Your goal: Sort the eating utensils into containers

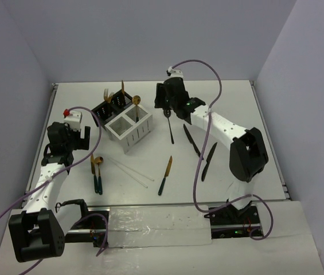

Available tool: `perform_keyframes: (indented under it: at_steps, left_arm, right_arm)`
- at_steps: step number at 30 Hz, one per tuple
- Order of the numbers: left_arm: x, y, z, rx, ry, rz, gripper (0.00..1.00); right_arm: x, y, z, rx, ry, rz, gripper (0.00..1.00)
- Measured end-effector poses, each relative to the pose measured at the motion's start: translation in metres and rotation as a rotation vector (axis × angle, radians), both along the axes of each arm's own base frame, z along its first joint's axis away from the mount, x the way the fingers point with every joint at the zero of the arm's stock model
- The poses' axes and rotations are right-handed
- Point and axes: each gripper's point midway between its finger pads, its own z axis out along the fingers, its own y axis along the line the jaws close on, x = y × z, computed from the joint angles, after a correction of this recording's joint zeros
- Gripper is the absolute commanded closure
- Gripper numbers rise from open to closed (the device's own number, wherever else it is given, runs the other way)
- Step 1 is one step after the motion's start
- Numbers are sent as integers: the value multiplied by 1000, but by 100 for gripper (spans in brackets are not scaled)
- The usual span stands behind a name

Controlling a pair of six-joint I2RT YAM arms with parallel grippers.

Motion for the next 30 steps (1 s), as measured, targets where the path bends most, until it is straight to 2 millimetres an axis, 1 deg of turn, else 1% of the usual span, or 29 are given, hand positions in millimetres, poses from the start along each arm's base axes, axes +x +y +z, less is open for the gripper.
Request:
perform_keyframes:
  at_steps: [1, 2, 5, 8, 10, 12, 15, 19, 25, 28, 29, 30]
  left_arm:
    - [0, 0, 0, 0, 0, 0, 1]
    - [0, 0, 0, 0, -1, 0, 1]
    - [0, 0, 1, 0, -3, 0, 1]
    - [0, 0, 1, 0, -3, 0, 1]
    - [0, 0, 1, 0, -3, 0, 1]
    - [0, 0, 1, 0, -3, 0, 1]
    - [0, 0, 1, 0, -3, 0, 1]
    - [0, 1, 1, 1, -4, 3, 1]
    - [0, 2, 1, 0, -4, 5, 2]
    - [0, 2, 1, 0, -4, 5, 2]
    - [0, 2, 1, 0, -4, 5, 2]
    - [0, 2, 1, 0, -4, 5, 2]
  right_arm:
    - [3, -7, -11, -20, 40, -15, 23]
    - [6, -12, -22, -40, 77, -29, 23]
    - [9, -22, -63, -122, 194, -48, 26]
    - [2, -27, -104, -201, 302, -45, 30]
    - [-1, -32, -126, -245, 361, -43, 33]
    - [-3, -34, -143, -284, 411, -39, 35]
    - [2, -36, -160, -322, 453, -40, 35]
    - [4, -47, -175, -367, 494, -58, 36]
    - [6, -56, -188, -389, 537, -56, 43]
    - [11, -55, -196, -398, 548, -48, 44]
    - [13, -53, -195, -395, 546, -44, 45]
    - [15, -53, -194, -396, 542, -44, 50]
